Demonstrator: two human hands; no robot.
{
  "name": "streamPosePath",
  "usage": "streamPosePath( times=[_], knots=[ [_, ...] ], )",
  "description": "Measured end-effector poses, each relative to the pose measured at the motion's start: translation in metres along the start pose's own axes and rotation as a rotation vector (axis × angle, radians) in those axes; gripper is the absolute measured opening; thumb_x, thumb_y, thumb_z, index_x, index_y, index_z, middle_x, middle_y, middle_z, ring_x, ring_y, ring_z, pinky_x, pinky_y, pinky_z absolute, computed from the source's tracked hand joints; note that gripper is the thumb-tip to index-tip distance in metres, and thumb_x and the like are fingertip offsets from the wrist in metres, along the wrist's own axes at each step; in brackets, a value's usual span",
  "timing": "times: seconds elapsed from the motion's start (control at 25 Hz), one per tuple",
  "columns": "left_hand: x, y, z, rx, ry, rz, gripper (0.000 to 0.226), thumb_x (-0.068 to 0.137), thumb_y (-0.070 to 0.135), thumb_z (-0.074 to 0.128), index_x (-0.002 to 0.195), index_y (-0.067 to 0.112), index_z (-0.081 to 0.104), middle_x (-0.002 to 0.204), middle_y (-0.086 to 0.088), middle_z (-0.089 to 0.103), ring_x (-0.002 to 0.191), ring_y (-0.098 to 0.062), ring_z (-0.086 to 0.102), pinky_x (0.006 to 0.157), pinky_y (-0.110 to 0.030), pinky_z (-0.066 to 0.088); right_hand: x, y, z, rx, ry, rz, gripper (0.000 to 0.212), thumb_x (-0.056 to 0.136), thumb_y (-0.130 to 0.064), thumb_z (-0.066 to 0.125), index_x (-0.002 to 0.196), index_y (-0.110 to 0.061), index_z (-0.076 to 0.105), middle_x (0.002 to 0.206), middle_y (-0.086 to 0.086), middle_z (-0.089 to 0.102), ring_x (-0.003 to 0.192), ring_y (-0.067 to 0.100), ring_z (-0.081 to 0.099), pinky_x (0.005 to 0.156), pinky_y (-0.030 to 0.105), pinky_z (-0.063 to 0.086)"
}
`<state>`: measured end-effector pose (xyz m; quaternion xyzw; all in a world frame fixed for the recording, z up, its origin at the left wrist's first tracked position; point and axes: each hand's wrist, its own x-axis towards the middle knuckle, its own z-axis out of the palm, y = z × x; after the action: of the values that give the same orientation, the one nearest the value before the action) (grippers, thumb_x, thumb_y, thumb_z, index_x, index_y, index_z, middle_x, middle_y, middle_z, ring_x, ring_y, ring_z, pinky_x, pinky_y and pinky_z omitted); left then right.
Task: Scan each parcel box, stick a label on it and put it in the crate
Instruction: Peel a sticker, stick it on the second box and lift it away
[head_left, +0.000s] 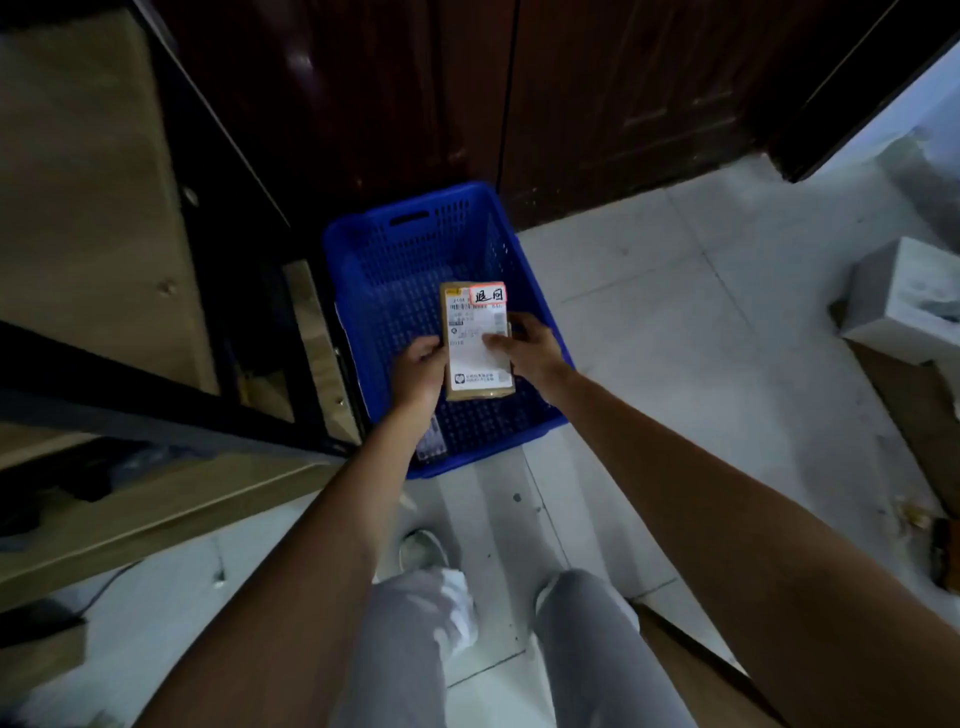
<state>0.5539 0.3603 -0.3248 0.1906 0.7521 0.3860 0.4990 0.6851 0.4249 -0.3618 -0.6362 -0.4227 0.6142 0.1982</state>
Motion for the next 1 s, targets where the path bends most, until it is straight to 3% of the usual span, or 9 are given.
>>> streamPosePath(
  times=[0.24, 0.4, 0.52, 0.6, 0.68, 0.76, 0.88, 1.0],
  knots=[
    [0.11, -0.121, 0.035, 0.02, 0.007, -0.038, 0.023, 0.094, 0.005, 0.046, 0.11, 0.006, 0.063, 0.095, -0.003, 0.06, 0.09, -0.019, 0.056, 0.066, -0.023, 0.046, 0.12, 0.114, 0.03, -0.052, -0.049, 0.022, 0.051, 0.084, -0.013, 0.07, 0.13, -0.015, 0.05, 0.121, 0.009, 0.064, 0.104, 0.028, 0.065, 0.09, 0.046, 0.055],
    [0.171, -0.181, 0.053, 0.066, -0.025, -0.062, 0.021, 0.088, 0.005, 0.048, 0.071, 0.01, 0.061, 0.078, -0.009, 0.063, 0.084, -0.021, 0.059, 0.075, -0.032, 0.046, 0.182, 0.174, 0.044, -0.146, -0.099, 0.003, 0.051, 0.085, -0.011, 0.069, 0.132, -0.01, 0.049, 0.126, 0.011, 0.062, 0.108, 0.031, 0.064, 0.092, 0.047, 0.054],
    [0.221, -0.219, 0.067, 0.069, -0.027, -0.085, 0.023, 0.084, 0.006, 0.046, 0.063, 0.01, 0.053, 0.085, -0.018, 0.066, 0.083, -0.028, 0.064, 0.081, -0.042, 0.055, 0.226, 0.214, 0.052, -0.198, -0.117, 0.02, 0.053, 0.087, -0.008, 0.068, 0.135, -0.004, 0.046, 0.131, 0.014, 0.059, 0.114, 0.033, 0.06, 0.097, 0.047, 0.051],
    [0.241, -0.229, 0.075, 0.087, -0.014, -0.094, 0.022, 0.088, 0.006, 0.047, 0.066, 0.011, 0.05, 0.089, -0.019, 0.067, 0.084, -0.027, 0.064, 0.087, -0.047, 0.056, 0.25, 0.23, 0.056, -0.235, -0.15, 0.027, 0.052, 0.086, -0.004, 0.068, 0.133, 0.002, 0.046, 0.131, 0.015, 0.058, 0.116, 0.034, 0.059, 0.099, 0.047, 0.049],
    [0.254, -0.236, 0.082, 0.103, -0.012, -0.109, 0.019, 0.094, 0.01, 0.045, 0.075, 0.015, 0.045, 0.092, -0.015, 0.065, 0.086, -0.025, 0.062, 0.088, -0.041, 0.055, 0.279, 0.245, 0.061, -0.311, -0.195, 0.032, 0.056, 0.082, -0.005, 0.072, 0.132, 0.002, 0.047, 0.131, 0.018, 0.059, 0.114, 0.034, 0.06, 0.097, 0.05, 0.05],
    [0.266, -0.243, 0.087, 0.109, -0.002, -0.139, 0.016, 0.098, 0.011, 0.039, 0.083, 0.014, 0.046, 0.084, -0.008, 0.06, 0.078, -0.021, 0.058, 0.082, -0.035, 0.054, 0.303, 0.256, 0.062, -0.375, -0.225, 0.051, 0.057, 0.08, -0.006, 0.074, 0.131, 0.002, 0.049, 0.13, 0.018, 0.059, 0.112, 0.034, 0.061, 0.095, 0.052, 0.051],
    [0.285, -0.262, 0.09, 0.127, -0.046, -0.192, 0.025, 0.099, 0.012, 0.036, 0.079, 0.009, 0.051, 0.077, -0.005, 0.056, 0.065, -0.015, 0.05, 0.066, -0.029, 0.047, 0.314, 0.261, 0.071, -0.488, -0.279, 0.077, 0.047, 0.085, -0.004, 0.07, 0.128, 0.003, 0.052, 0.127, 0.017, 0.06, 0.115, 0.035, 0.06, 0.097, 0.052, 0.049],
    [0.298, -0.277, 0.087, 0.158, -0.098, -0.28, 0.024, 0.1, 0.021, 0.038, 0.085, 0.01, 0.054, 0.077, -0.003, 0.055, 0.066, -0.014, 0.05, 0.065, -0.026, 0.046, 0.319, 0.265, 0.085, -0.646, -0.392, 0.111, 0.043, 0.09, -0.004, 0.063, 0.131, 0.002, 0.052, 0.134, 0.019, 0.056, 0.122, 0.035, 0.055, 0.1, 0.046, 0.047]
  ],
)
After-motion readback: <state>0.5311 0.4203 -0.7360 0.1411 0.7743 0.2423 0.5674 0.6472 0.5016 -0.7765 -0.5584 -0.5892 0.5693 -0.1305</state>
